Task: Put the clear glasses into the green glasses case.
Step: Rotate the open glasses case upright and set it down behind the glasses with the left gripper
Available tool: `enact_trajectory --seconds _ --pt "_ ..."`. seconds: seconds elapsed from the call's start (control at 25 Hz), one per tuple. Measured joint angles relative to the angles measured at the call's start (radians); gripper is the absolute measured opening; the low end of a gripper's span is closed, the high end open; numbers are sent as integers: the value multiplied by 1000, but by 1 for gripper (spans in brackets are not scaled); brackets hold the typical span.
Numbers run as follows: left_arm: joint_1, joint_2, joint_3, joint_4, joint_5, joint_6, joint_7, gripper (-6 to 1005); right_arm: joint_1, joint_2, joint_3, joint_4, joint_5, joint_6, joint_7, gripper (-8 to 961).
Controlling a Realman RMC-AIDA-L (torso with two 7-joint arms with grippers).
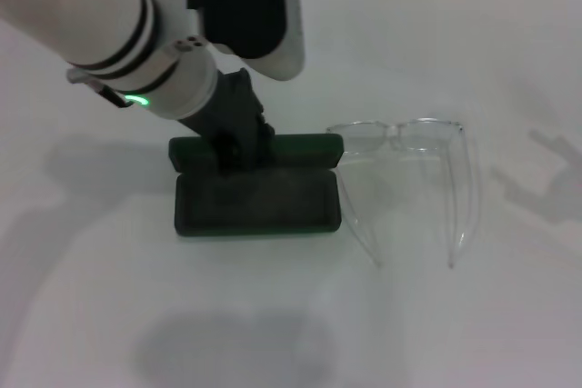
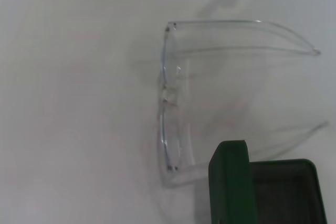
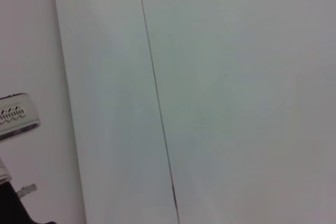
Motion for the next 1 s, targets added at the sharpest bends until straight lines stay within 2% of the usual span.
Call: enact_trajectory --seconds 0.2,1.0 --pt "-10 0 66 -29 33 -79 -52 211 -3 0 0 11 0 -1 -9 889" --pt "-52 -3 162 -108 3 -209 -94 213 -14 -1 0 37 -1 -2 -33 889"
